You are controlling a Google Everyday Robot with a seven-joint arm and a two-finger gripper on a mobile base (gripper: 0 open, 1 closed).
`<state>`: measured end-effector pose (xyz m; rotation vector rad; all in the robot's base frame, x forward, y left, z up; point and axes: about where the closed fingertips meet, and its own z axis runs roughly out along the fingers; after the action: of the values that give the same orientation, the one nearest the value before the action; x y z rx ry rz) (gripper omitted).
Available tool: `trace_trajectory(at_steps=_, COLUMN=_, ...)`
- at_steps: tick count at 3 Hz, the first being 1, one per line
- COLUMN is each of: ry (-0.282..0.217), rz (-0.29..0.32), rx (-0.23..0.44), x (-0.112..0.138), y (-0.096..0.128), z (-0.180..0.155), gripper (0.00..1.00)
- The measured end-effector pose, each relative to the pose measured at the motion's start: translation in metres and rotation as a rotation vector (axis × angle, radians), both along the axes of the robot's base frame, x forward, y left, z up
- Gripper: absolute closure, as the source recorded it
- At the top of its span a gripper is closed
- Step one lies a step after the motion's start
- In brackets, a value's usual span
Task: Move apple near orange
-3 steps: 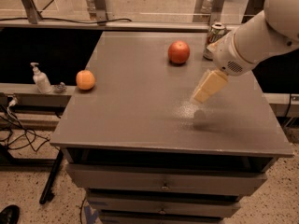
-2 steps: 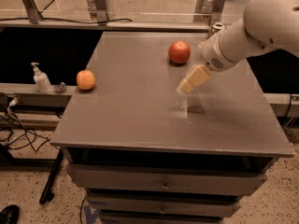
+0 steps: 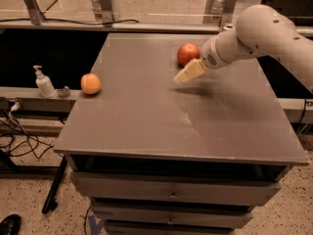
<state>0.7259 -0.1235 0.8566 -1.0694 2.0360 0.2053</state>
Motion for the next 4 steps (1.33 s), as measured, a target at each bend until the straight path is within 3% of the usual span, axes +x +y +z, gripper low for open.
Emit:
trace_trajectory(at_steps=2, ry=-0.008, rz=-0.09, rx=0.12, x=0.049, y=-0.004, z=-0.005, gripper=0.0)
trace_trajectory(at_steps=4, ry=0.034, rz=-0.132, rx=0.206, x=0.059, y=-0.005, z=-0.007, gripper=0.41)
